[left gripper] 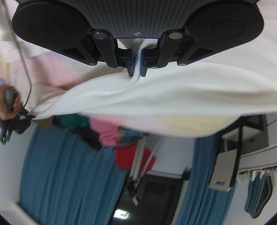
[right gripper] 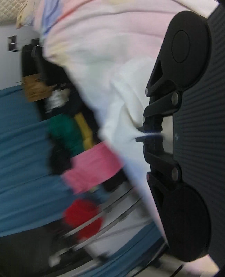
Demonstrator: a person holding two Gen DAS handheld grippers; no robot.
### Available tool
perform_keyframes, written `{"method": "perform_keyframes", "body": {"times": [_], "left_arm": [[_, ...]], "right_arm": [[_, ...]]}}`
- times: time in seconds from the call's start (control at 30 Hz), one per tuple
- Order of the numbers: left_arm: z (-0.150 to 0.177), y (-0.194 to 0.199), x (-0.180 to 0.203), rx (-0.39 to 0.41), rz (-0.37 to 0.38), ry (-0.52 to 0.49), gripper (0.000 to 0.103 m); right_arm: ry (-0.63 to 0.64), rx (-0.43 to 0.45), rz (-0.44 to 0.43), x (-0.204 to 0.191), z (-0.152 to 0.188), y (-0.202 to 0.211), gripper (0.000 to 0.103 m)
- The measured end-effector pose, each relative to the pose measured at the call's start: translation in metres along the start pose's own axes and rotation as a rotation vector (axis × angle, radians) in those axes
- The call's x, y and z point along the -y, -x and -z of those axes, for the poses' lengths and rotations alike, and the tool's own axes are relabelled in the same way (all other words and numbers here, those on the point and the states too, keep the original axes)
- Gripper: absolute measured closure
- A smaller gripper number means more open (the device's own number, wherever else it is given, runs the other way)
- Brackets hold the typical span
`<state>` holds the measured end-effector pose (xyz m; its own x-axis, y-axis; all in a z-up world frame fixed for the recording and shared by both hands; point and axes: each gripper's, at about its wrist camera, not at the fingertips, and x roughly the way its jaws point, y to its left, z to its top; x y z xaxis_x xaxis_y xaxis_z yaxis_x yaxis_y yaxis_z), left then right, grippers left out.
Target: Fold clothes
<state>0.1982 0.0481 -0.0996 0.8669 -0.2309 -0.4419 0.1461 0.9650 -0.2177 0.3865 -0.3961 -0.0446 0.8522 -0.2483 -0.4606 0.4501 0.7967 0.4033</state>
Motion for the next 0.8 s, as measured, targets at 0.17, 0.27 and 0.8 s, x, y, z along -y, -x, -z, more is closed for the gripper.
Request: {"method": "perform_keyframes", "body": {"times": [0.17, 0.27, 0.8], "left_arm": [[0.003, 0.034, -0.007, -0.070, 0.099, -0.032, 0.096], [0.011, 0.034, 0.004, -0.129, 0.052, -0.107, 0.096], [0.033, 0.018, 0.057, -0.181, -0.087, -0.237, 0.058]], "right_arm": [[-0.093, 0.042, -0.013, 0.062, 0.025, 0.058, 0.096], [-0.203, -0.033, -0.003, 0.118, 0.064, 0.071, 0.096], [-0.549, -0.122, -0.126, 0.218, 0.119, 0.060, 0.049]]}}
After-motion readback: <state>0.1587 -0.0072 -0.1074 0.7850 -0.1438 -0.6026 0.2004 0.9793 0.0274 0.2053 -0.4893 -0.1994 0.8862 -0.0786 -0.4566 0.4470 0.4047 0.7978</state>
